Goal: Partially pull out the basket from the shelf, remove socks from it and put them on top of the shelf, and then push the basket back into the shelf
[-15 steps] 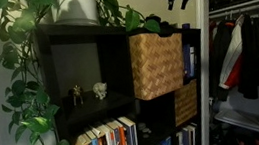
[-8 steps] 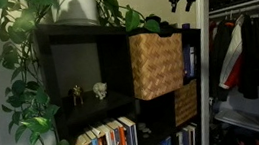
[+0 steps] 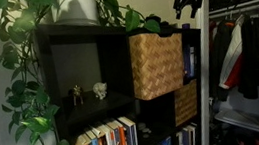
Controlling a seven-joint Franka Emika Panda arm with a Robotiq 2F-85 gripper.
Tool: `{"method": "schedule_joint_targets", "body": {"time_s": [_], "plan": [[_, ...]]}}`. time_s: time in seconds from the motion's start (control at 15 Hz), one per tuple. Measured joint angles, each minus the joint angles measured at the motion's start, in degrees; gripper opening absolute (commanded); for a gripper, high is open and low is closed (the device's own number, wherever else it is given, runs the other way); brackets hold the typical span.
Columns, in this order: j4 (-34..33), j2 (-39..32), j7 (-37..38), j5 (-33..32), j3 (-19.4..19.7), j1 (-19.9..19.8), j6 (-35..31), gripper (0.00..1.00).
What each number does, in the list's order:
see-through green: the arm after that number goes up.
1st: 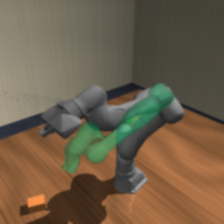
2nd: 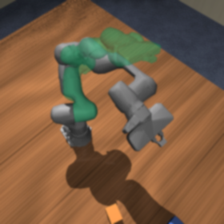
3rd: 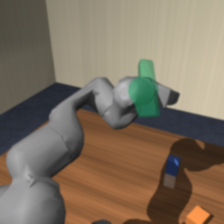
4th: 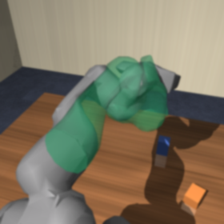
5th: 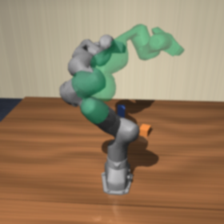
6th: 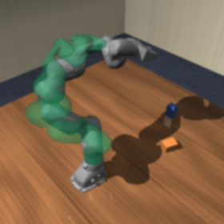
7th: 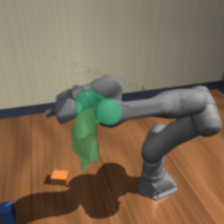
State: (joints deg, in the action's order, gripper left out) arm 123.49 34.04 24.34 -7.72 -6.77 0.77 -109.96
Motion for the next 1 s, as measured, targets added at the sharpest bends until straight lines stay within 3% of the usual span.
{"method": "schedule_joint_targets", "body": {"time_s": [0.33, 1.0], "plan": [[4.4, 1.6, -0.8, 2.4, -0.1, 0.1, -1.6, 1.00], [5.2, 1.8, -0.9, 2.5, -1.3, 0.0, -2.4, 1.00]]}}
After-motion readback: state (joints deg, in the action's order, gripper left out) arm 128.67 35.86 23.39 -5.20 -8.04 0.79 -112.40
